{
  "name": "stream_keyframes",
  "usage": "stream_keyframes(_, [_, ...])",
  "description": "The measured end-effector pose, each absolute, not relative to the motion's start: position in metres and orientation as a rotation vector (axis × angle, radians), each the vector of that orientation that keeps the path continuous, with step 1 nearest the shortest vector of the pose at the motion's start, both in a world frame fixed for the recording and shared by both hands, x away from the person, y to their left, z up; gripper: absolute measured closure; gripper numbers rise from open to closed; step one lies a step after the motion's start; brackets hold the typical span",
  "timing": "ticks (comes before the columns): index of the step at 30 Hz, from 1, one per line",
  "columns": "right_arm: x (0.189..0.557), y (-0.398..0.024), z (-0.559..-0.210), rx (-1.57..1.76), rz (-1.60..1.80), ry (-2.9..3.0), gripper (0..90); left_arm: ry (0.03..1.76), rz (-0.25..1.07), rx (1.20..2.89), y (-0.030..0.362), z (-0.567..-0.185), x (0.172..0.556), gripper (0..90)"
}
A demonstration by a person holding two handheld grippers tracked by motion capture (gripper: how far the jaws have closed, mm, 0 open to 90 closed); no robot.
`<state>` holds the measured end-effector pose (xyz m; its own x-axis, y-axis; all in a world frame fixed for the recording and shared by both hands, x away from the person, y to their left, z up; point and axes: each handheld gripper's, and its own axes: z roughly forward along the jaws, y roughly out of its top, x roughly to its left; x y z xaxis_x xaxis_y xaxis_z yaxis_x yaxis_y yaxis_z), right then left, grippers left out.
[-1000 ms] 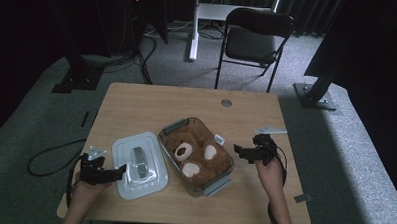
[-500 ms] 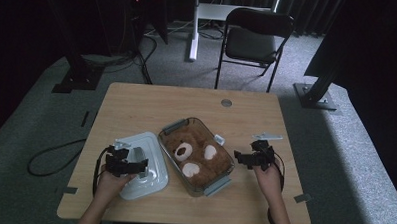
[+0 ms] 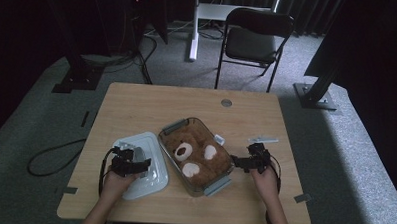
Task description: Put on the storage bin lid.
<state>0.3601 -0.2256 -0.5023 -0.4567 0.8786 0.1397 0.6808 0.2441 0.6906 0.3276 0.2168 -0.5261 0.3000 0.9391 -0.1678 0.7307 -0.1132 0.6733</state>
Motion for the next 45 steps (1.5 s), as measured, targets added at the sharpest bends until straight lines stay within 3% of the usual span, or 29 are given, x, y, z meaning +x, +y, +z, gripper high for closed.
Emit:
stream_keyframes(2, [0.36,-0.226,-0.503,1.457,1.028,2.243,11.8,1.482,0.382,1.885,0.218,-0.527,0.328,35.1])
stream_keyframes(4, [0.359,-0.229,-0.503,1.464,1.051,2.241,11.9,1.465,0.354,1.88,0.219,-0.528,0.329,47.6])
stream_keyframes(6, [0.358,-0.23,-0.504,1.468,1.058,2.242,11.8,1.456,0.332,1.872,0.219,-0.528,0.329,54.5])
stream_keyframes(16, [0.35,-0.23,-0.503,1.453,1.09,2.25,11.9,1.456,0.252,1.756,0.231,-0.522,0.328,71.0])
stream_keyframes(45, [0.336,-0.207,-0.523,1.316,1.327,2.423,12.8,1.266,0.309,1.497,0.267,-0.427,0.287,72.8])
